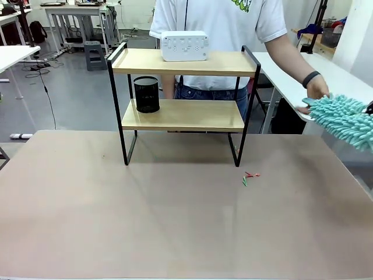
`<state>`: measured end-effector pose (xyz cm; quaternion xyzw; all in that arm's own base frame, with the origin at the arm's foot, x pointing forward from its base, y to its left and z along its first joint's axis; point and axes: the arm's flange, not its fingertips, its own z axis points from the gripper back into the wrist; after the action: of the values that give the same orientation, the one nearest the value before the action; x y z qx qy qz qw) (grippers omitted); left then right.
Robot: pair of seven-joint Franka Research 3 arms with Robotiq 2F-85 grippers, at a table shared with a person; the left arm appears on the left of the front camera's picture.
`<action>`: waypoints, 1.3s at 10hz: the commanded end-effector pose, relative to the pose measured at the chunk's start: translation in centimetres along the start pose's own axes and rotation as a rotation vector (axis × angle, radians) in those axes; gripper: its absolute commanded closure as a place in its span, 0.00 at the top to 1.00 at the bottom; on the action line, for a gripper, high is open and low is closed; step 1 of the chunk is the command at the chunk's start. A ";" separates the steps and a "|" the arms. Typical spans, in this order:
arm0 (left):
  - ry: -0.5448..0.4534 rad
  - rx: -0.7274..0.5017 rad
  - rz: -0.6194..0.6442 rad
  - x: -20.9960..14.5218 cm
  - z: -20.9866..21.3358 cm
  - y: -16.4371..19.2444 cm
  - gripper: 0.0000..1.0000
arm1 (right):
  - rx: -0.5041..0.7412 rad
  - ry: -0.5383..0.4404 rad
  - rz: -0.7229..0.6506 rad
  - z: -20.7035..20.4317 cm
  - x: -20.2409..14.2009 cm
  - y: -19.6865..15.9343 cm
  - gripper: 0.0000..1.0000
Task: Clean the shelf.
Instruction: Hand the Duster back to the human.
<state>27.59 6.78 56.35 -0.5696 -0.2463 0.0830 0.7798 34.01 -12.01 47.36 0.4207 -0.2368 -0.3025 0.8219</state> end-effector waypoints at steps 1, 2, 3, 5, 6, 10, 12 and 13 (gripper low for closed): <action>0.001 0.007 0.004 -0.3 0.1 0.0 1.00 | 0.008 0.010 0.000 -0.4 -0.5 -0.3 0.00; 0.001 0.007 0.004 -0.3 0.1 0.0 1.00 | 0.008 0.010 0.000 -0.4 -0.5 -0.3 0.00; 0.001 0.007 0.004 -0.3 0.1 0.0 1.00 | 0.008 0.010 0.000 -0.4 -0.5 -0.3 0.00; 0.001 0.007 0.004 -0.3 0.1 0.0 1.00 | 0.008 0.010 0.000 -0.4 -0.5 -0.3 0.00; 0.001 0.007 0.004 -0.3 0.1 0.0 1.00 | 0.001 0.012 0.002 -0.4 -0.2 0.0 0.59; 0.001 0.007 0.004 -0.3 0.1 0.0 1.00 | 0.052 0.006 0.024 0.6 -0.5 1.2 1.00; 0.001 0.007 0.004 -0.3 0.1 0.0 1.00 | 0.140 0.008 0.075 2.4 -1.7 3.6 1.00; 0.000 0.000 0.000 0.0 0.0 0.0 1.00 | 0.202 0.025 0.107 3.5 -3.2 5.6 1.00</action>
<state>27.61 6.75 56.33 -0.5698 -0.2458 0.0828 0.7798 32.35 -10.17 51.90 0.4556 -0.2681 -0.2524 0.8105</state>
